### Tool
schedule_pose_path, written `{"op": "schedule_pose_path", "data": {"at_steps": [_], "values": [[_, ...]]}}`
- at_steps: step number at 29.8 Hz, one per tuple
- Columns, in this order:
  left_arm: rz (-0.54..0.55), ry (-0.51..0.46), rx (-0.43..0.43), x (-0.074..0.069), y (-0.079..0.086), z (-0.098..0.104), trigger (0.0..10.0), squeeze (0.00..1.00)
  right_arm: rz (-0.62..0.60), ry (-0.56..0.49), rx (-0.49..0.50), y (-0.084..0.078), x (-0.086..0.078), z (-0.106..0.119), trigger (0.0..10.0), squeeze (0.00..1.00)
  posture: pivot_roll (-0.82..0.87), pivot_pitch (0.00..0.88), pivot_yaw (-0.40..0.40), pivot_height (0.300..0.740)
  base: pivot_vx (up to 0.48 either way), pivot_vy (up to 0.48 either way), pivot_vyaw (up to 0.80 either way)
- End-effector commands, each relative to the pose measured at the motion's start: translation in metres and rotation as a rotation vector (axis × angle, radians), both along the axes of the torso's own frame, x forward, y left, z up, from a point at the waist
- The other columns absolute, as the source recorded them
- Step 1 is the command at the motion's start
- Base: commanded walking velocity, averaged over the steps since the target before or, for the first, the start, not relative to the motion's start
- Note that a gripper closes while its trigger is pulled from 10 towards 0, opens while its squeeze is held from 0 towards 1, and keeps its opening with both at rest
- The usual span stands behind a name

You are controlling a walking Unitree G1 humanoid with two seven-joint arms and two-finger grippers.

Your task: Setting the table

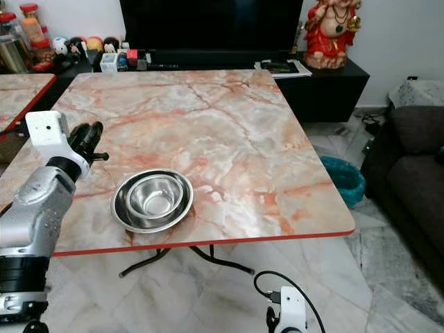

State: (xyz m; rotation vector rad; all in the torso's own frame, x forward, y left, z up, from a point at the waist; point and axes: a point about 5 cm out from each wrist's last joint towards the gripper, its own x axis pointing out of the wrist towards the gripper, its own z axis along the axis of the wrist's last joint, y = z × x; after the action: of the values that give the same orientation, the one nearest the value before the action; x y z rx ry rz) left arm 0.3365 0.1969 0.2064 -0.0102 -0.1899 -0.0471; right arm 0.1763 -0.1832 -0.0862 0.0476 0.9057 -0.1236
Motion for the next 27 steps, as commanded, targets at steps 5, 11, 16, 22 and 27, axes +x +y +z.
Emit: {"op": "schedule_pose_path", "data": {"at_steps": [5, 11, 16, 22, 27], "values": [[-0.071, -0.034, 0.054, 0.001, -0.04, -0.024, 10.0, 0.0, -0.013, -0.024, -0.005, -0.004, 0.004, 0.003, 10.0, 0.0, 0.01, 0.0, -0.023, 0.736, 0.0, 0.0, 0.0], [-0.1, -0.092, 0.022, -0.001, -0.062, -0.03, 10.0, 0.0, -0.024, -0.036, -0.01, -0.006, 0.004, 0.003, 10.0, 0.0, 0.0, 0.0, -0.016, 0.736, 0.0, 0.0, 0.0], [-0.071, -0.137, 0.025, 0.001, -0.062, -0.026, 10.0, 0.0, -0.027, -0.034, -0.012, -0.007, 0.003, 0.003, 10.0, 0.0, 0.0, 0.0, -0.015, 0.736, 0.0, 0.0, 0.0], [-0.061, -0.149, 0.047, 0.002, -0.056, -0.027, 10.0, 0.0, 0.002, -0.027, -0.012, -0.003, 0.001, 0.002, 10.0, 0.0, 0.0, 0.0, -0.005, 0.736, 0.0, 0.041, 0.0], [-0.069, -0.144, 0.055, 0.002, -0.057, -0.031, 10.0, 0.0, 0.02, -0.021, -0.013, -0.001, 0.0, 0.001, 10.0, 0.0, 0.01, 0.0, -0.002, 0.736, 0.0, 0.275, 0.0]]}}
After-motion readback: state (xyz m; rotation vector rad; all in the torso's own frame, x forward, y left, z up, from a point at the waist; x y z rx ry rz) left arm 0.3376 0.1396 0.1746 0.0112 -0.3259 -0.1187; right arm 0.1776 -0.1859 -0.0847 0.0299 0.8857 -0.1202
